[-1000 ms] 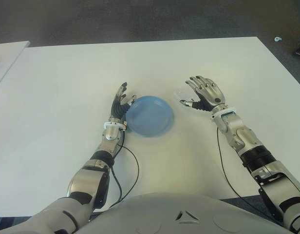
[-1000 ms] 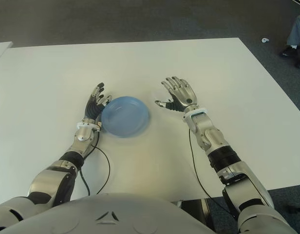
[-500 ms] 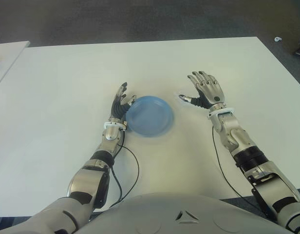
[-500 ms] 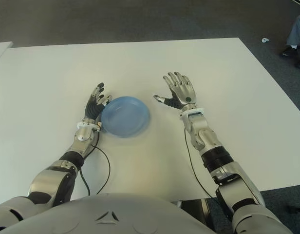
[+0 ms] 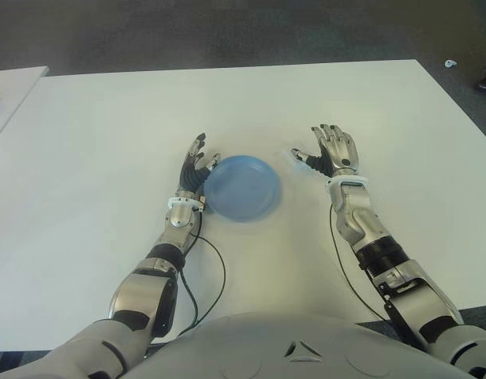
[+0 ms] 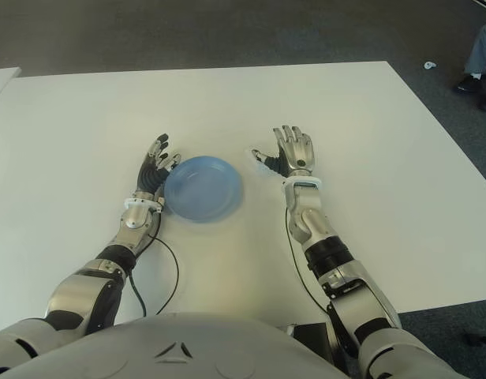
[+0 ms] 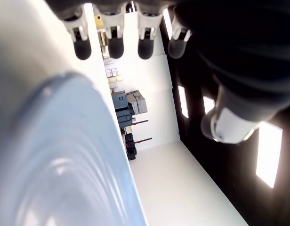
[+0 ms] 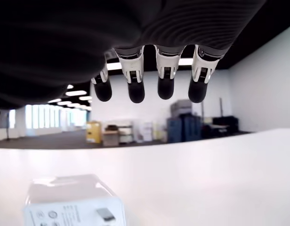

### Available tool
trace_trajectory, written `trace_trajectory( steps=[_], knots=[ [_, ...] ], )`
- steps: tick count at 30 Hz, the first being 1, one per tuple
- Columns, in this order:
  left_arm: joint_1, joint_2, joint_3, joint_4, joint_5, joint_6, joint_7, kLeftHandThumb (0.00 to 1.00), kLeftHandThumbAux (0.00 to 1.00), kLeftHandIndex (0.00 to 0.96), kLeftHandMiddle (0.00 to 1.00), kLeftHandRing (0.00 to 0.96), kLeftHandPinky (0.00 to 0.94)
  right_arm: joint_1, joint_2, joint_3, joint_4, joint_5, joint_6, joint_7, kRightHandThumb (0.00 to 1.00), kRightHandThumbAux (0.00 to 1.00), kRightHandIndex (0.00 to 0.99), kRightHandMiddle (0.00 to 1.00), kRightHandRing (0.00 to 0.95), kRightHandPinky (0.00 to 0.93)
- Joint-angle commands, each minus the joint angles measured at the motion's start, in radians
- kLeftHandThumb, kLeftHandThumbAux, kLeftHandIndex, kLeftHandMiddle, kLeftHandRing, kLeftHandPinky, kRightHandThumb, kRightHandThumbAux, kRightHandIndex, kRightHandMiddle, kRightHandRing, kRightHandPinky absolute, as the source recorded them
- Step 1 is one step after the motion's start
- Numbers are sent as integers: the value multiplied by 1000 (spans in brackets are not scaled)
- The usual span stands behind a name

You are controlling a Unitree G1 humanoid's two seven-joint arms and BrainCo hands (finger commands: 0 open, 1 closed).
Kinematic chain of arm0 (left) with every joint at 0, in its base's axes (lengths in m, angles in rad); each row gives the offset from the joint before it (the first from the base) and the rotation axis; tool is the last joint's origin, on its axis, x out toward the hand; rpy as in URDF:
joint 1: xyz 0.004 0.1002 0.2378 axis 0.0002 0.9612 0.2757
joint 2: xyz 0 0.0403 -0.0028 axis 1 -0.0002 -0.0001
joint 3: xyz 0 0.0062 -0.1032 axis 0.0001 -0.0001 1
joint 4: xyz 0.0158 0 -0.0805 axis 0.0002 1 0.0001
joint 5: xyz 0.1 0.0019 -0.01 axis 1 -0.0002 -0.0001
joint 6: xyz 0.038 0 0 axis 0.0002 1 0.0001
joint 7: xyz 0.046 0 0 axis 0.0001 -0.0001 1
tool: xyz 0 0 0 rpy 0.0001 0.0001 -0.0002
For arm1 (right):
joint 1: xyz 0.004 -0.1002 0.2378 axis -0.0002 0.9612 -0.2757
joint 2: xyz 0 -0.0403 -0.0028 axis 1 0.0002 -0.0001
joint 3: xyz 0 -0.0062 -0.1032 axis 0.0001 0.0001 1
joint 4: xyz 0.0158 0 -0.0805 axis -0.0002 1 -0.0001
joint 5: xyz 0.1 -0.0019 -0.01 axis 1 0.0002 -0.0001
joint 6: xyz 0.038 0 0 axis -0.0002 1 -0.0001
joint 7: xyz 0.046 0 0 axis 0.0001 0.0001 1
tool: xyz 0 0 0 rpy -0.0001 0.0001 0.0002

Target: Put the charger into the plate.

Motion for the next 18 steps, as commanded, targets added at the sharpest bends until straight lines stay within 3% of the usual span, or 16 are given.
trace_trajectory(
  steps=[1, 8, 18],
  knots=[
    [115, -7, -7, 87, 18, 43, 4, 45, 576, 0, 24, 10, 5, -18, 46, 5, 44, -1, 66, -2, 327, 95, 0, 0, 0, 0],
    [117, -5, -11, 86, 21, 44, 4, 35, 578, 0, 19, 4, 5, -37, 94, 11, 96, -4, 155, -16, 316, 93, 0, 0, 0, 0],
    [121, -12, 1, 84, 4, 36, -9, 42, 571, 0, 29, 14, 21, -51, 126, 15, 136, 12, 222, -24, 294, 83, 0, 0, 0, 0]
  ],
)
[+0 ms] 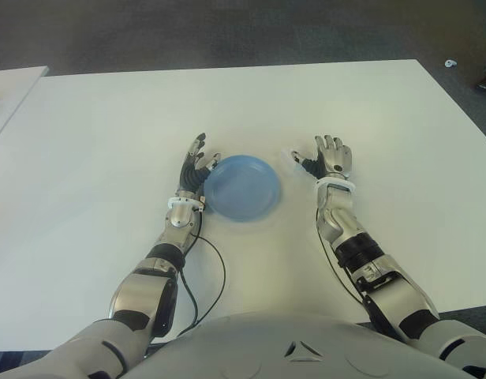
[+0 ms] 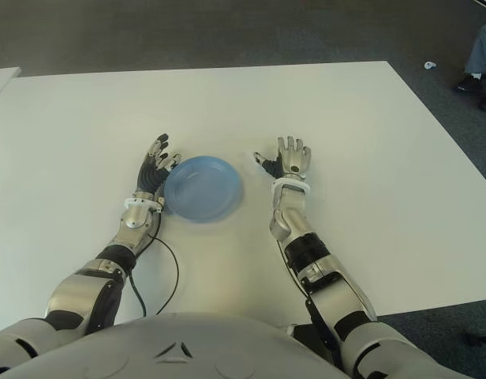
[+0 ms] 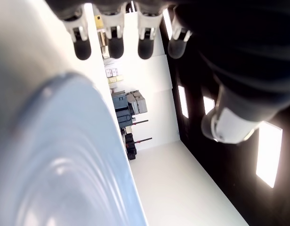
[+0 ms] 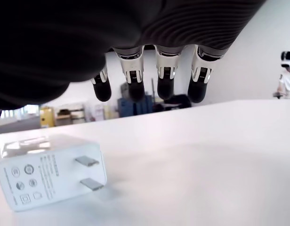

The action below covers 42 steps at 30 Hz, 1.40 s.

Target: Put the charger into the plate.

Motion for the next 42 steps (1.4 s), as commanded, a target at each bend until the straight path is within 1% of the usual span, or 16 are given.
trace_trajectory(
  steps=[1, 7, 10, 18, 27, 42],
  knots=[
    [121, -12, 2, 84, 3, 37, -10, 44, 570, 0, 30, 15, 21, -18, 21, 0, 32, 14, 35, -5, 291, 81, 0, 0, 0, 0],
    [123, -12, 0, 82, 2, 39, -13, 50, 570, 0, 27, 11, 5, -24, 34, 0, 56, 33, 48, -7, 284, 77, 0, 0, 0, 0],
    [123, -11, 0, 82, 1, 41, -16, 52, 575, 0, 27, 11, 14, -27, 43, 0, 70, 43, 50, -8, 281, 75, 0, 0, 0, 0],
    [123, -11, -1, 83, 3, 40, -12, 43, 586, 0, 28, 11, 4, -29, 60, 5, 90, 57, 51, -16, 277, 72, 0, 0, 0, 0],
    [123, -12, -6, 83, 11, 40, 1, 28, 594, 0, 28, 12, 3, -24, 73, 17, 90, 66, 52, -19, 283, 72, 0, 0, 0, 0],
    [125, -12, -12, 83, 18, 40, 3, 22, 607, 0, 36, 20, 6, -15, 82, 32, 72, 67, 45, -64, 295, 80, 0, 0, 0, 0]
  ],
)
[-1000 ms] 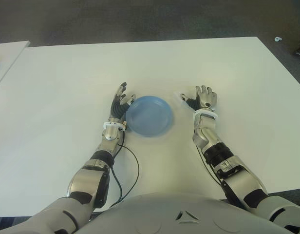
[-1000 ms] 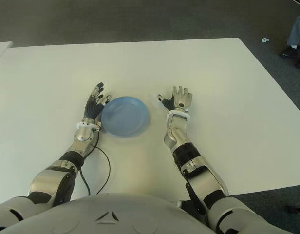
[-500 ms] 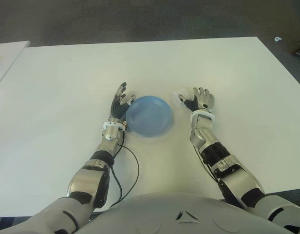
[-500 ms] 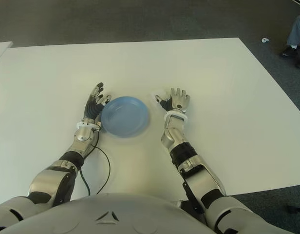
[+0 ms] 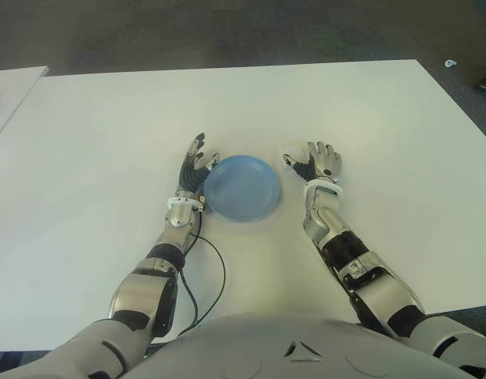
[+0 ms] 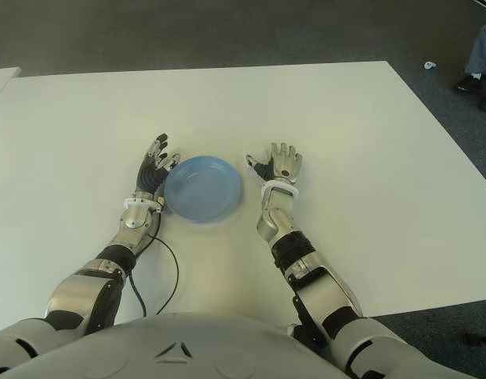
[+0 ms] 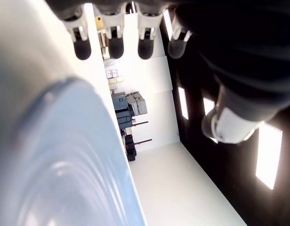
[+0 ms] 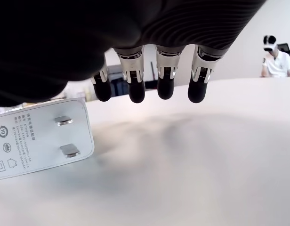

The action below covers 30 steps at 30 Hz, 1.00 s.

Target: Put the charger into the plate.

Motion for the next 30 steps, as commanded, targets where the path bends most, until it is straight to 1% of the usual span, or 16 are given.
trace_trajectory(
  steps=[1, 10, 20, 24, 30],
  knots=[
    [125, -10, -15, 83, 26, 41, 4, 20, 607, 0, 36, 20, 6, 13, 7, 11, -3, 10, 1, -13, 295, 80, 0, 0, 0, 0],
    [124, -4, -24, 82, 38, 58, 10, 6, 601, 0, 34, 16, 1, 14, 6, 23, -24, 0, 10, -24, 293, 79, 0, 0, 0, 0],
    [125, 5, -34, 79, 55, 67, 20, 0, 573, 0, 24, 3, 0, 13, 1, 47, -60, -24, 45, -12, 285, 74, 0, 0, 0, 0],
    [126, 3, -29, 77, 41, 65, 4, 0, 567, 0, 22, 0, 0, 11, -2, 66, -84, -46, 69, -1, 279, 71, 0, 0, 0, 0],
    [129, -2, -19, 75, 23, 52, -15, 0, 571, 0, 27, 0, 0, 13, -4, 80, -109, -62, 84, -1, 274, 67, 0, 0, 0, 0]
  ],
)
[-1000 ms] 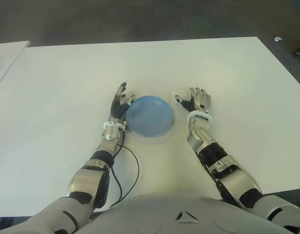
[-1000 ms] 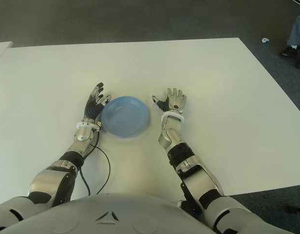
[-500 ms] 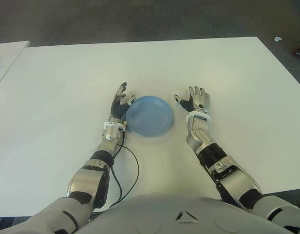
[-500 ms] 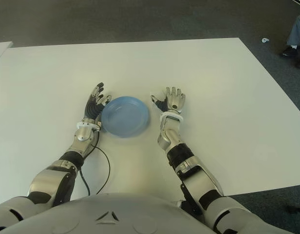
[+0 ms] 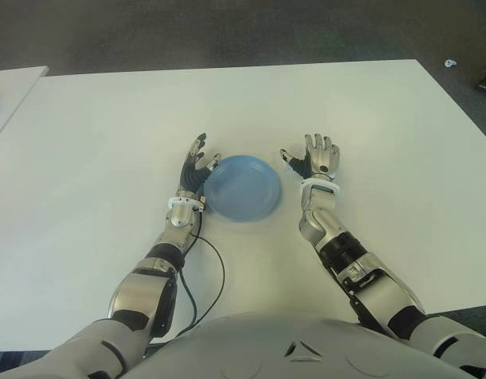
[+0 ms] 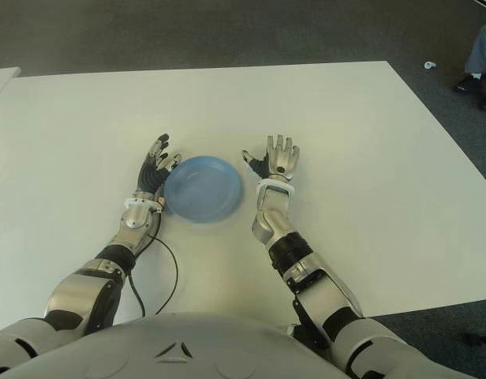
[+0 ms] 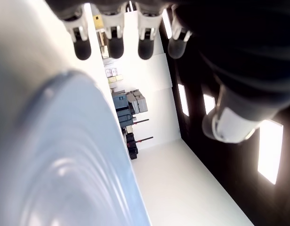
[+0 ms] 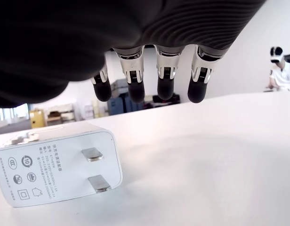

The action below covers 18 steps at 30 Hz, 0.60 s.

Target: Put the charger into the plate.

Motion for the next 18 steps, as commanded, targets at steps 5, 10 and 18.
trace_trajectory(
  steps=[5, 10, 18],
  knots=[
    [131, -14, 6, 75, -6, 35, -39, 0, 576, 0, 32, 0, 0, 11, -1, 18, -37, -22, 26, 19, 271, 62, 0, 0, 0, 0],
    [132, -17, 15, 75, -12, 23, -47, 0, 576, 0, 36, 0, 0, 14, -5, 25, -54, -28, 30, 29, 274, 61, 0, 0, 0, 0],
    [132, -18, 22, 75, -24, 20, -58, 0, 572, 0, 36, 0, 0, 24, -14, 27, -87, -36, 27, 43, 279, 68, 0, 0, 0, 0]
  ],
)
